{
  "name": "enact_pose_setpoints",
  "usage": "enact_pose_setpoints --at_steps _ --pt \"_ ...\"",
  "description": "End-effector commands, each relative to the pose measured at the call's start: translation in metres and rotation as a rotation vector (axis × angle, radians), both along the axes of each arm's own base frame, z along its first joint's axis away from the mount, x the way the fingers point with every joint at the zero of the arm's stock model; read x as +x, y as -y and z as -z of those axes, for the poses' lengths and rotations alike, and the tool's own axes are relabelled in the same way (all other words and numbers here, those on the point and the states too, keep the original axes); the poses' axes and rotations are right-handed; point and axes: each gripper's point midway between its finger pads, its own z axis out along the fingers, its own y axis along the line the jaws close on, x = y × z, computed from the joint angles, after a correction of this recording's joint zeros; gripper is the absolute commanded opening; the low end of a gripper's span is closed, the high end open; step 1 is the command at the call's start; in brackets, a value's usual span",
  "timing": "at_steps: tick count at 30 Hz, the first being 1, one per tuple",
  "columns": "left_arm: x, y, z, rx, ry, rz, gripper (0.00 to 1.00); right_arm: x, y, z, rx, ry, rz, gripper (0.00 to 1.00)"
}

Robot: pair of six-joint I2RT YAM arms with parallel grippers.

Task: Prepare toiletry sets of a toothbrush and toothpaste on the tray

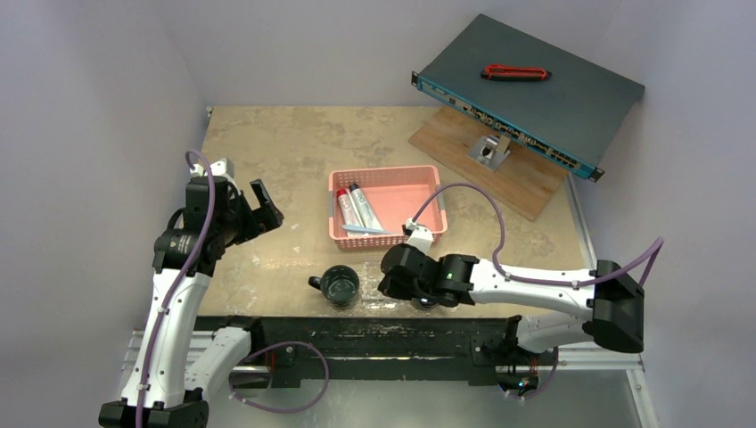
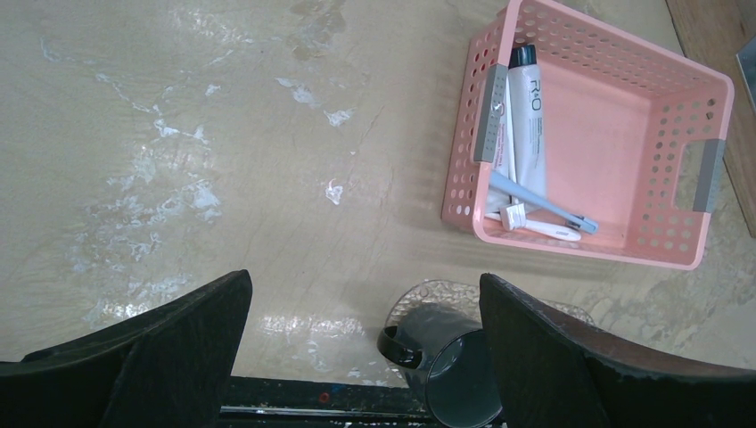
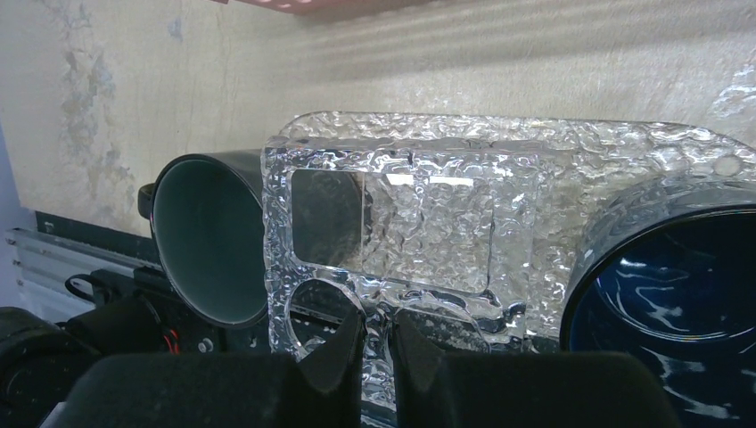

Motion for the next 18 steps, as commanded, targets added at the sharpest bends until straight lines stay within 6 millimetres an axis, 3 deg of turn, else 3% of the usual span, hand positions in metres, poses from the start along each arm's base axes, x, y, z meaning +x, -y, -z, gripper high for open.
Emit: enact_pose_setpoints --at_steps 1,18 --pt "0.005 -0.001 -0.009 0.014 0.048 0.007 0.99 0.003 -0.010 -0.003 0.046 0.018 0.024 0.00" --pt "0.005 -0.001 -0.008 0.015 0.044 0.007 0.99 0.006 -0.004 0.019 -0.010 0.013 0.055 0.00"
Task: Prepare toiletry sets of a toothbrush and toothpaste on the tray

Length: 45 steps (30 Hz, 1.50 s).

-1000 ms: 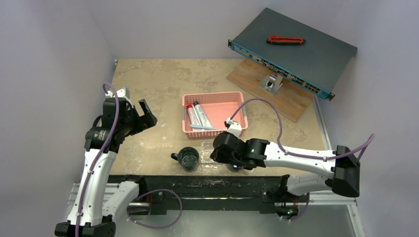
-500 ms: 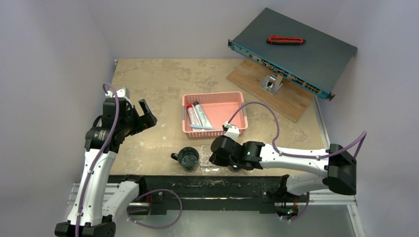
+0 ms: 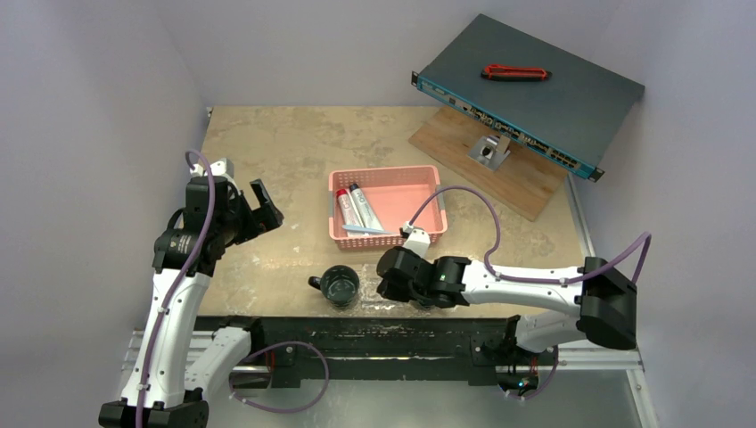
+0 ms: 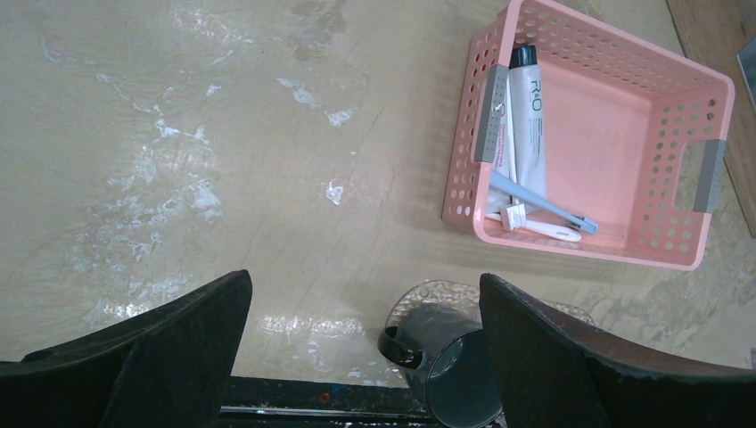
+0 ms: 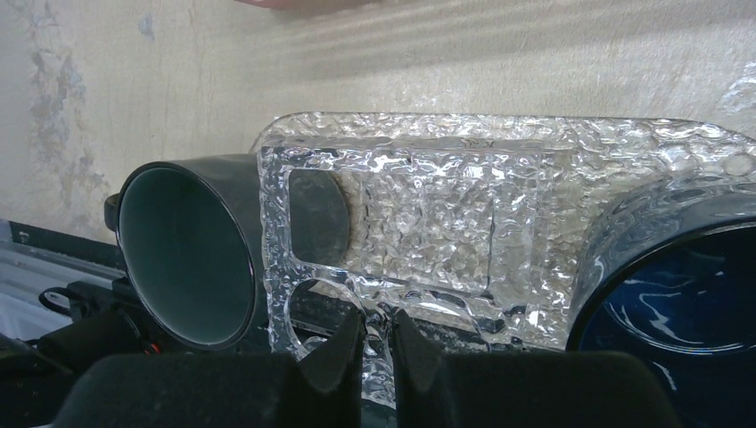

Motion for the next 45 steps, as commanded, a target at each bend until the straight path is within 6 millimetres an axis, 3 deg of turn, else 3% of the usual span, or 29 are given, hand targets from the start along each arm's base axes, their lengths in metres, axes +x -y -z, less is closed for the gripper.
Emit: enact_pose_setpoints --at_steps 1,33,39,45 --pt "0.005 0.000 -0.008 0.013 0.044 0.009 0.99 0.006 0.000 0.004 0.009 0.020 0.049 0.00" --pt "0.006 0.000 -0.007 0.013 0.040 0.009 0.99 -0.003 0.010 0.003 0.000 0.023 0.052 0.00" --pt "0.005 0.000 -0.007 0.013 0.041 0.009 0.99 -0.003 0.010 0.001 -0.013 0.035 0.051 0.20" --pt "0.005 0.000 -0.007 0.014 0.039 0.009 0.99 -0.003 0.010 -0.004 -0.023 0.047 0.051 0.31"
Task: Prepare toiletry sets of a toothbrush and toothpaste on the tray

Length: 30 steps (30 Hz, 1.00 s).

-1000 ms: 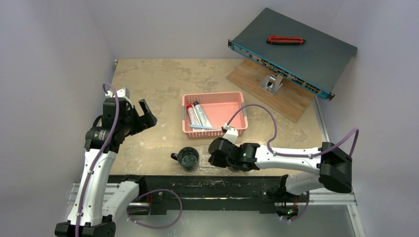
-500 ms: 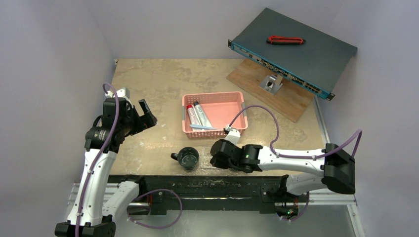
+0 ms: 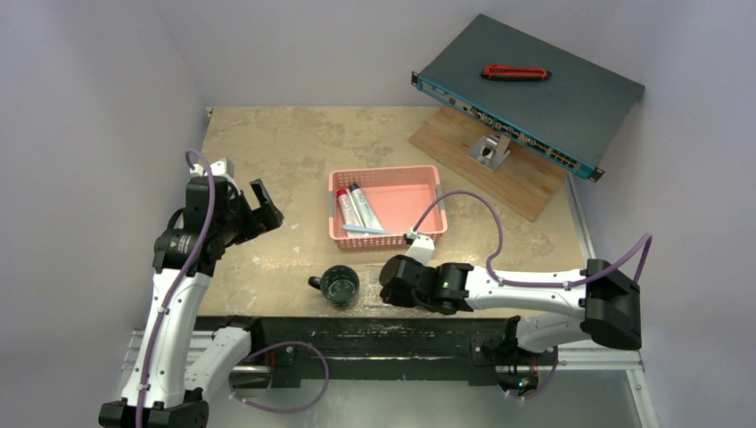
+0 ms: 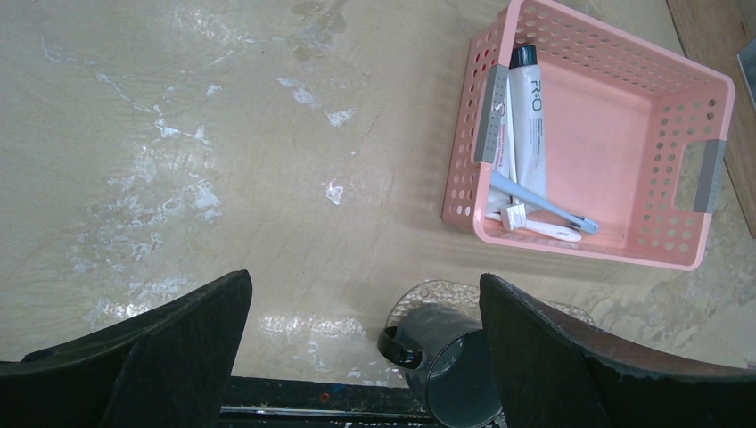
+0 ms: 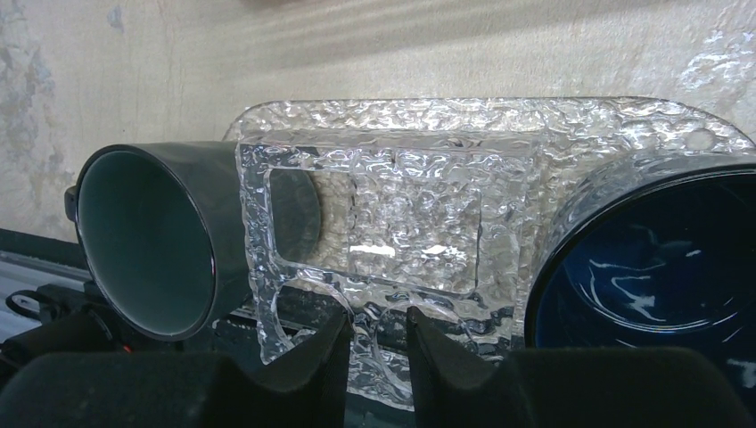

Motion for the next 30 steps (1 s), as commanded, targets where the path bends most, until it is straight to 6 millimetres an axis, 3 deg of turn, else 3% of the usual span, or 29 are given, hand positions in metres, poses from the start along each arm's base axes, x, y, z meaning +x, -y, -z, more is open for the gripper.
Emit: enact_pose_setpoints --at_steps 1,9,19,24,30 --pt "0.006 0.000 -0.007 0.013 0.040 0.009 0.99 0.005 0.000 -0.013 0.000 0.032 0.031 0.32" --pt "0.005 0.000 -0.007 0.013 0.039 0.009 0.99 0.007 0.000 -0.032 0.007 0.064 0.032 0.37" --pt "0.006 0.000 -0.007 0.013 0.041 0.009 0.99 0.017 0.007 -0.076 -0.020 0.155 0.016 0.40" --pt "0.006 0.000 -0.007 0.014 0.038 0.009 0.99 0.022 -0.006 -0.099 -0.070 0.202 -0.067 0.42" --pt "0.006 0.000 -0.006 0.015 0.036 0.010 0.99 0.043 -0.020 -0.132 -0.147 0.342 -0.153 0.45"
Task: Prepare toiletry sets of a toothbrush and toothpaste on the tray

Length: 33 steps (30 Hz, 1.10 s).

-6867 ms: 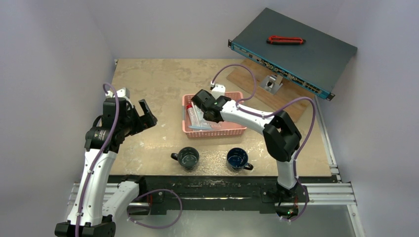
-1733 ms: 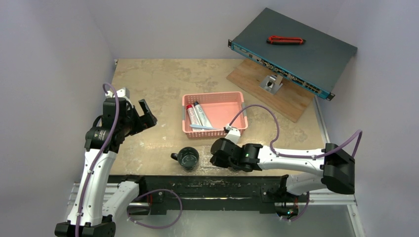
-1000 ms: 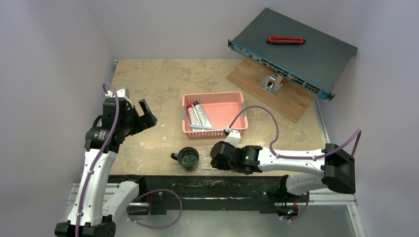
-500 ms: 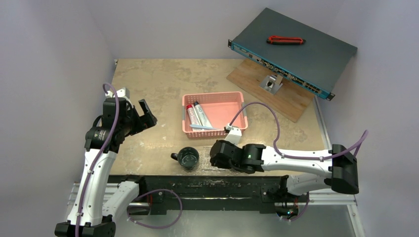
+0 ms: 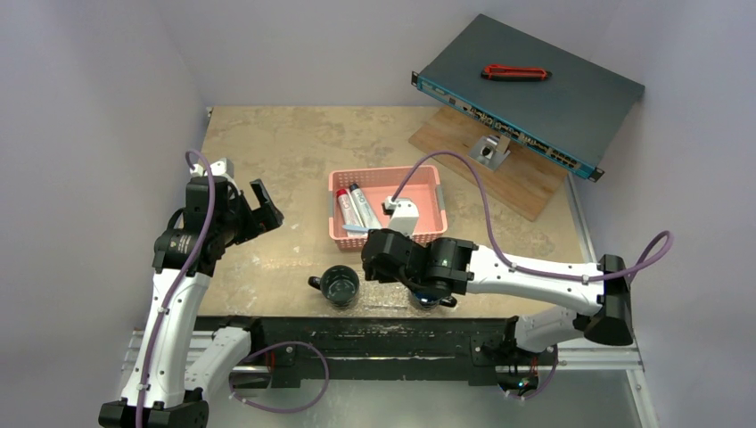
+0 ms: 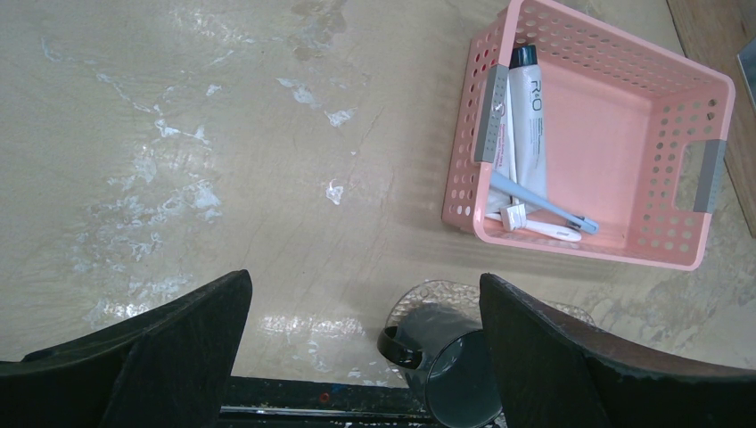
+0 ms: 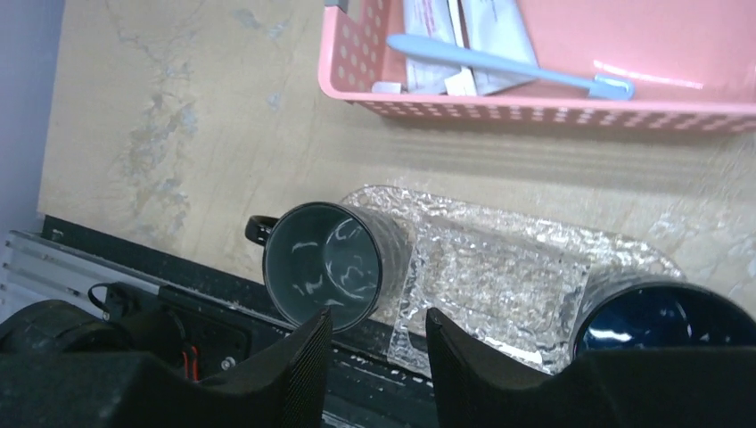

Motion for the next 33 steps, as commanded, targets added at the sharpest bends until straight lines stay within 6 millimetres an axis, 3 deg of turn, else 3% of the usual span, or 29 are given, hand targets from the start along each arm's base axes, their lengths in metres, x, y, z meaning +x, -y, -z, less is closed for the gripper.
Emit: enact_pose_setpoints --at_steps 1,8,16,23,33 --pt "0.006 0.000 -0.006 0.014 0.036 0.010 0.99 0.022 0.002 -0.030 -0.095 0.153 -0.053 0.45" --pt "0.007 0.000 -0.004 0.016 0.028 0.010 0.99 0.069 0.004 -0.051 -0.122 0.218 -0.080 0.47" --pt "0.007 0.003 -0.004 0.003 0.026 0.024 0.99 0.123 0.010 -0.048 -0.168 0.228 -0.096 0.51" --pt "0.008 0.004 -0.002 -0.001 0.018 0.030 0.99 0.161 0.002 -0.028 -0.179 0.196 -0.144 0.54" --pt "0.008 0.006 -0.002 -0.010 0.016 0.035 0.99 0.199 -0.017 0.028 -0.208 0.099 -0.196 0.58"
